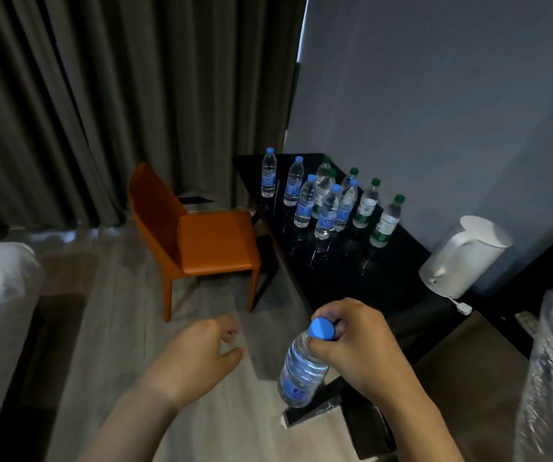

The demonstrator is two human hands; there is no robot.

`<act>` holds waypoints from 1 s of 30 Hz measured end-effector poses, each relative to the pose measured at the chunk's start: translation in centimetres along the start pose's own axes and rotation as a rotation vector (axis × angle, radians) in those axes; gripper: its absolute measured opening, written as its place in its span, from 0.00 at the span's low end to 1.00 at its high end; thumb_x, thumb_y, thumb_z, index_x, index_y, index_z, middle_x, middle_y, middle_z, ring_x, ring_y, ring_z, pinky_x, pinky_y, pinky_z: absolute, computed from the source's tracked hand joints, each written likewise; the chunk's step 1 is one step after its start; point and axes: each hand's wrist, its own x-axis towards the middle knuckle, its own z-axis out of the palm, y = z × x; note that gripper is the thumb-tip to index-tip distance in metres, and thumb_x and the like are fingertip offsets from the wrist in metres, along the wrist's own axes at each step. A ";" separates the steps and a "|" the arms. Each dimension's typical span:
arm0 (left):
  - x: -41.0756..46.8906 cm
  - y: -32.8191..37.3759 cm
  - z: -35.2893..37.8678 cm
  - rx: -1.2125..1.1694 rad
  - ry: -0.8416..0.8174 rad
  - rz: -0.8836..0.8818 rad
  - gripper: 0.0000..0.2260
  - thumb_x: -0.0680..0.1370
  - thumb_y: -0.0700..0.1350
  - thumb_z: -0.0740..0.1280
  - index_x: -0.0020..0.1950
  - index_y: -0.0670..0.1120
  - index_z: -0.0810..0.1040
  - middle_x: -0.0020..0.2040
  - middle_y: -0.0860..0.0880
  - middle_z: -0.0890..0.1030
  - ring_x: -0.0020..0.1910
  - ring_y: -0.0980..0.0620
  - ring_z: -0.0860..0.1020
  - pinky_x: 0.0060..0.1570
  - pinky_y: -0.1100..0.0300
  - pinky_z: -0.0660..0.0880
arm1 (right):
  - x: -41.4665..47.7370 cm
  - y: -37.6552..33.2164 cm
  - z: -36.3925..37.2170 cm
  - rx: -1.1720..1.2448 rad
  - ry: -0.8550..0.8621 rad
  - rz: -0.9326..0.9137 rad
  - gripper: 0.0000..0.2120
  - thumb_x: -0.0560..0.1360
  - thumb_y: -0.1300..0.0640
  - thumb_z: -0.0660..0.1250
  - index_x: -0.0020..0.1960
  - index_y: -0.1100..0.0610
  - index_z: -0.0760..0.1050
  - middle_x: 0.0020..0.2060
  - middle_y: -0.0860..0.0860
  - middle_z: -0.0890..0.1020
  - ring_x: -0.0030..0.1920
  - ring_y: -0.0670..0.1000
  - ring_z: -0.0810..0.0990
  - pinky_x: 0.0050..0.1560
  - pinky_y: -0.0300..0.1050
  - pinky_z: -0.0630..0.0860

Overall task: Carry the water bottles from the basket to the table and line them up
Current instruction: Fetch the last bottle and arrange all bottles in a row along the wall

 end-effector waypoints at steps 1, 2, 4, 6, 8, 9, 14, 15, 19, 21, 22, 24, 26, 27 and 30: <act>1.1 -0.5 -0.3 0.000 -0.017 -0.008 0.17 0.76 0.52 0.66 0.64 0.52 0.73 0.56 0.56 0.78 0.55 0.59 0.76 0.56 0.64 0.73 | 1.3 -0.1 0.4 -0.008 -0.005 0.007 0.07 0.63 0.57 0.73 0.39 0.50 0.78 0.39 0.46 0.78 0.36 0.46 0.79 0.38 0.43 0.79; 2.4 -0.9 -0.6 0.001 -0.025 -0.014 0.17 0.76 0.52 0.66 0.64 0.52 0.73 0.57 0.56 0.78 0.56 0.58 0.76 0.56 0.64 0.73 | 2.5 -0.2 0.7 -0.009 -0.008 0.014 0.07 0.62 0.57 0.73 0.39 0.50 0.78 0.38 0.46 0.78 0.36 0.47 0.79 0.38 0.44 0.80; 5.3 -1.7 -1.4 0.018 -0.023 -0.005 0.17 0.76 0.51 0.65 0.64 0.52 0.73 0.58 0.55 0.78 0.57 0.58 0.76 0.56 0.63 0.73 | 5.3 -0.1 1.2 0.005 -0.008 0.023 0.07 0.62 0.57 0.73 0.39 0.50 0.78 0.37 0.46 0.78 0.35 0.46 0.79 0.38 0.44 0.80; 8.5 -2.2 -2.2 0.036 -0.025 0.001 0.16 0.76 0.52 0.65 0.63 0.52 0.73 0.58 0.55 0.78 0.57 0.57 0.76 0.55 0.64 0.73 | 8.4 0.1 1.7 0.022 -0.002 0.023 0.07 0.62 0.57 0.73 0.39 0.50 0.78 0.35 0.46 0.78 0.34 0.45 0.79 0.36 0.41 0.78; 11.8 -2.6 -3.3 0.085 -0.044 0.003 0.14 0.76 0.51 0.65 0.61 0.52 0.73 0.56 0.54 0.78 0.56 0.55 0.77 0.55 0.62 0.73 | 11.9 0.4 2.0 0.042 0.004 0.022 0.07 0.62 0.56 0.73 0.38 0.49 0.77 0.35 0.45 0.78 0.33 0.43 0.78 0.33 0.37 0.74; 13.6 -2.6 -3.9 0.119 -0.052 0.006 0.12 0.76 0.50 0.65 0.59 0.51 0.74 0.54 0.52 0.79 0.55 0.53 0.77 0.54 0.61 0.73 | 13.8 0.5 2.2 0.056 0.009 0.022 0.08 0.62 0.56 0.73 0.38 0.48 0.77 0.36 0.45 0.78 0.34 0.43 0.78 0.34 0.36 0.73; 21.7 -2.1 -6.7 0.165 -0.079 0.055 0.01 0.77 0.45 0.65 0.46 0.48 0.74 0.44 0.48 0.78 0.51 0.45 0.78 0.42 0.63 0.68 | 22.3 0.6 2.2 0.086 0.036 0.030 0.09 0.62 0.57 0.73 0.39 0.47 0.77 0.41 0.44 0.77 0.37 0.44 0.78 0.39 0.41 0.78; 23.0 -2.1 -7.0 0.156 -0.066 0.056 0.05 0.77 0.46 0.65 0.52 0.47 0.75 0.45 0.48 0.79 0.50 0.47 0.78 0.42 0.63 0.69 | 23.8 0.7 2.2 0.078 0.042 0.026 0.09 0.63 0.57 0.73 0.39 0.47 0.76 0.41 0.44 0.77 0.37 0.44 0.78 0.39 0.40 0.78; 27.6 -2.7 -7.5 0.121 -0.076 0.083 0.13 0.77 0.48 0.66 0.60 0.47 0.75 0.48 0.50 0.80 0.49 0.51 0.79 0.46 0.61 0.73 | 28.9 0.8 2.3 0.049 0.028 0.052 0.10 0.62 0.57 0.73 0.40 0.47 0.76 0.42 0.44 0.77 0.38 0.44 0.78 0.41 0.42 0.78; 29.8 -3.4 -8.1 0.128 -0.086 0.092 0.14 0.76 0.50 0.66 0.61 0.49 0.74 0.53 0.51 0.80 0.52 0.53 0.78 0.46 0.64 0.71 | 30.9 1.1 2.6 0.047 0.026 0.073 0.09 0.62 0.56 0.73 0.40 0.48 0.77 0.42 0.44 0.77 0.38 0.45 0.78 0.40 0.43 0.79; 31.1 -3.8 -8.4 0.136 -0.085 0.101 0.14 0.76 0.50 0.66 0.61 0.50 0.74 0.54 0.52 0.80 0.53 0.54 0.78 0.46 0.65 0.71 | 31.8 1.3 2.7 0.037 0.024 0.086 0.08 0.62 0.56 0.73 0.39 0.48 0.77 0.42 0.44 0.77 0.38 0.45 0.78 0.39 0.43 0.78; 33.3 -4.3 -8.9 0.126 -0.086 0.117 0.12 0.76 0.50 0.66 0.59 0.51 0.75 0.52 0.53 0.79 0.52 0.55 0.77 0.45 0.65 0.72 | 33.3 1.6 3.0 0.016 0.017 0.107 0.07 0.62 0.56 0.73 0.38 0.49 0.77 0.41 0.45 0.77 0.37 0.44 0.78 0.38 0.42 0.78; 36.4 -5.0 -9.4 0.127 -0.125 0.150 0.07 0.77 0.48 0.65 0.54 0.52 0.75 0.47 0.54 0.77 0.47 0.57 0.76 0.40 0.68 0.71 | 35.5 2.1 3.7 0.018 0.030 0.137 0.07 0.62 0.56 0.73 0.37 0.49 0.78 0.40 0.44 0.78 0.37 0.44 0.79 0.37 0.40 0.78; 38.0 -5.3 -9.6 0.135 -0.151 0.167 0.06 0.77 0.48 0.65 0.53 0.53 0.75 0.47 0.54 0.77 0.47 0.56 0.76 0.40 0.68 0.71 | 36.5 2.2 4.0 0.013 0.035 0.151 0.07 0.62 0.56 0.73 0.38 0.49 0.78 0.40 0.44 0.78 0.37 0.43 0.79 0.37 0.39 0.77; 42.7 -6.0 -10.4 0.157 -0.225 0.213 0.08 0.77 0.48 0.64 0.55 0.49 0.75 0.50 0.51 0.80 0.50 0.53 0.78 0.46 0.60 0.74 | 39.4 2.3 4.6 -0.032 0.058 0.200 0.07 0.63 0.56 0.73 0.40 0.49 0.79 0.40 0.43 0.78 0.38 0.41 0.78 0.36 0.34 0.74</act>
